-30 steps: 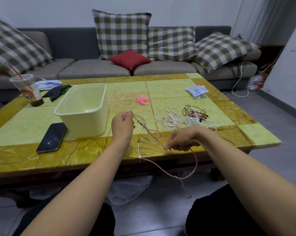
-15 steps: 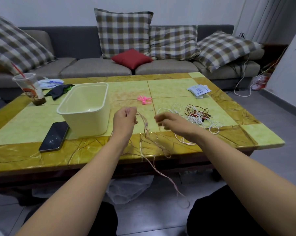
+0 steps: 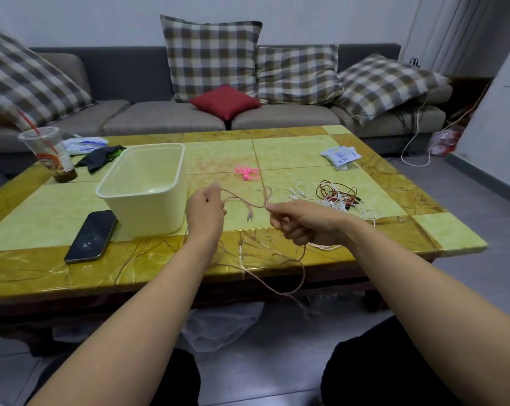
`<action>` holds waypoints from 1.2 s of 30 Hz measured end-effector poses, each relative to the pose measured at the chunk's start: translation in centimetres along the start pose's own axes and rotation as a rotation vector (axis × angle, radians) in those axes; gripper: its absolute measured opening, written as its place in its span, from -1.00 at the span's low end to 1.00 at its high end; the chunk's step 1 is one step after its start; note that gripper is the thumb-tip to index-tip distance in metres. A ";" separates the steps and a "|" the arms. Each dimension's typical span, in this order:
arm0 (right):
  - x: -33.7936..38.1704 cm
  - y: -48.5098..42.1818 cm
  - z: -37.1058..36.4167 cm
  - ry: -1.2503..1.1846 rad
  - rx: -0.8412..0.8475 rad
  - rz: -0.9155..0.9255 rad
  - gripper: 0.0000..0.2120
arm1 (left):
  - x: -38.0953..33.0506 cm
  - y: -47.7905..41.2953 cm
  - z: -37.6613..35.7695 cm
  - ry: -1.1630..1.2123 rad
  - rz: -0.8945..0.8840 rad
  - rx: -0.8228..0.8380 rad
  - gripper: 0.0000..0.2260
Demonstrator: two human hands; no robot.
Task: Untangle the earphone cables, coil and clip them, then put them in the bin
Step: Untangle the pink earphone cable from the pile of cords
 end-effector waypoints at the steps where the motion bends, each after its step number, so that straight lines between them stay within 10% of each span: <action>1: -0.3 0.1 0.5 0.000 -0.031 -0.021 -0.59 | 0.4 -0.3 0.5 0.095 0.085 -0.056 -0.67; 6: -3.6 0.2 2.5 0.387 -0.129 -0.238 -0.62 | 1.1 -0.1 1.2 0.455 0.343 -0.146 -0.68; 11: -3.9 -0.6 1.2 0.718 -0.082 -0.285 -0.71 | 0.6 0.7 -0.8 0.132 0.191 0.142 -0.71; 15: -1.1 -1.2 1.4 0.301 -0.316 0.029 -0.63 | 0.5 1.1 -1.6 -0.089 0.022 0.229 -0.66; 20: -0.3 -1.5 -0.9 0.078 -0.108 0.126 -0.63 | 0.4 1.4 -2.5 -0.153 -0.047 0.301 -0.67; 30: -0.3 -1.3 1.5 -0.006 -0.338 0.211 -0.74 | -0.8 3.8 -4.4 0.635 0.588 0.649 -0.69; 33: -0.9 -1.4 0.3 0.190 -0.277 0.162 -0.72 | -1.3 2.7 -4.5 0.968 0.536 0.454 -0.68; 36: -1.5 -1.3 -1.8 0.370 -0.049 0.059 -0.73 | -1.2 1.7 -3.7 0.809 0.308 0.363 -0.71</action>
Point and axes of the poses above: each hand's wrist, its own y-axis away from the middle knuckle, its own z-axis out of the back of the hand, x = y × z, the point moved 5 cm from there along -y, towards the middle knuckle, and after that the axes turned 9 degrees about y, right-handed, at the moved point
